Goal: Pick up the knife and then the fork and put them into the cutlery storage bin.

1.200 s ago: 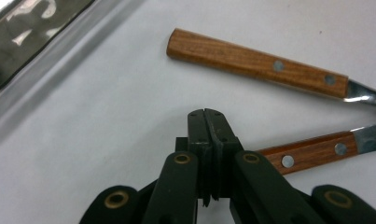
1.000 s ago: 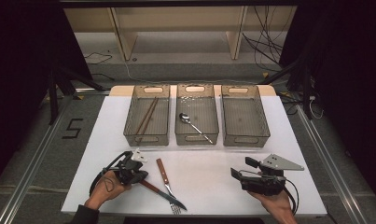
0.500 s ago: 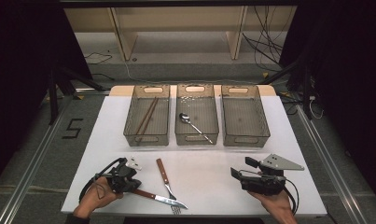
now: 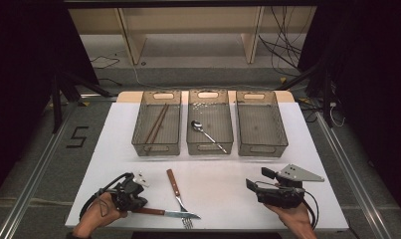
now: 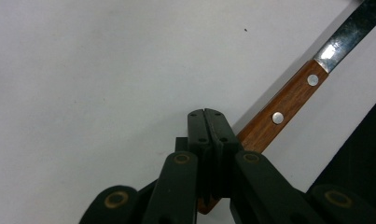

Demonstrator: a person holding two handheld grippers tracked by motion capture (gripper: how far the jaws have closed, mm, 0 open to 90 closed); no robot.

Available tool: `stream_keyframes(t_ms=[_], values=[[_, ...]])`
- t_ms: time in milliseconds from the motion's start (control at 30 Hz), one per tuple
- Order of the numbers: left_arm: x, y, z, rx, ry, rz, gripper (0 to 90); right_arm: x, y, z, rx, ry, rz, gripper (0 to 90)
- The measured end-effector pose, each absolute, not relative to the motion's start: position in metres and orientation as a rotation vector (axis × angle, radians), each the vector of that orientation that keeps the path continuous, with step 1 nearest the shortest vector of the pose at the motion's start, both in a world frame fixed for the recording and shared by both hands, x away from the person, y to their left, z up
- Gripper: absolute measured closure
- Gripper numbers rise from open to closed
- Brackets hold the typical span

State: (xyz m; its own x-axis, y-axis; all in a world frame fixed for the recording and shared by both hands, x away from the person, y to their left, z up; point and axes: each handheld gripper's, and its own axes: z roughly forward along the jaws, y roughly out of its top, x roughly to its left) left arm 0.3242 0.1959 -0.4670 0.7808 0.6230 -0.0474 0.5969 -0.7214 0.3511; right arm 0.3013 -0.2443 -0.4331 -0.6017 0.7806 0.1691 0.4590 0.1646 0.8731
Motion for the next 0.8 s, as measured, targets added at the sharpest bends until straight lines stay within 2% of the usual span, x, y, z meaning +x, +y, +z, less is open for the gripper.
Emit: stream_keyframes(t_ms=[100,167,267,433,600,800], values=[[0.324,0.196,-0.466,2.634,0.934,0.098,88.2,0.301,-0.245,-0.433,1.185,2.126,1.413,28.4],[0.323,0.195,-0.466,2.633,0.933,0.101,84.2,0.301,-0.245,-0.433,1.185,2.126,1.414,28.4],[0.324,0.195,-0.461,2.629,0.897,0.111,74.1,0.302,-0.244,-0.433,1.186,2.127,1.412,28.4],[0.323,0.191,-0.449,2.654,0.820,0.128,46.9,0.302,-0.244,-0.434,1.188,2.128,1.411,28.4],[0.321,0.181,-0.447,2.696,0.771,0.099,31.4,0.302,-0.244,-0.434,1.184,2.132,1.410,28.4],[0.320,0.170,-0.459,2.764,0.747,0.071,25.9,0.302,-0.244,-0.434,1.185,2.128,1.411,28.4]])
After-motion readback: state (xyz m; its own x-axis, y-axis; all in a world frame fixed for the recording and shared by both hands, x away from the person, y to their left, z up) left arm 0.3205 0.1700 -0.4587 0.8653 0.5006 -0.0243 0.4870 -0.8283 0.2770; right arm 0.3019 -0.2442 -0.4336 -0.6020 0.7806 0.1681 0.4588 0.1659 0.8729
